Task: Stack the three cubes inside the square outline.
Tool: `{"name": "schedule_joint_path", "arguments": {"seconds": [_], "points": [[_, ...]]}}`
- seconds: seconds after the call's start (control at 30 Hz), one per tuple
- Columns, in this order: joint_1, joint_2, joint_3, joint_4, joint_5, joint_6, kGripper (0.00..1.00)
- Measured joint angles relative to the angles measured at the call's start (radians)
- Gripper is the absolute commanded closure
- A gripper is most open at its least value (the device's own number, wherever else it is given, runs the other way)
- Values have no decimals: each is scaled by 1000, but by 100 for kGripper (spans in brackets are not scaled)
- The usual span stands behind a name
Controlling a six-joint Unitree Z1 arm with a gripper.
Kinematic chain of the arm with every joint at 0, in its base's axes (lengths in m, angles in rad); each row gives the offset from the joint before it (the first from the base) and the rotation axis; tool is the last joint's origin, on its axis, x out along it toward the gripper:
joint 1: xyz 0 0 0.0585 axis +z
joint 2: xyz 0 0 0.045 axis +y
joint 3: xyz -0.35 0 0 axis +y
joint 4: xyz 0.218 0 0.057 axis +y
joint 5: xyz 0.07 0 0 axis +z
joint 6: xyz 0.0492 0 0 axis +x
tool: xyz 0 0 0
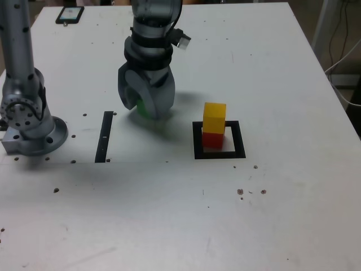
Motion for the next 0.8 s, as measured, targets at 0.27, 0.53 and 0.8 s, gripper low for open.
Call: {"name": "schedule_joint_path", "arguments": {"seconds": [0.27,0.53,0.8], "points": [[0,11,-59,57,-8,-12,92],[3,-24,-276,249,9,-199,92],[-56,-24,-525,495,-59,-469,92]]}}
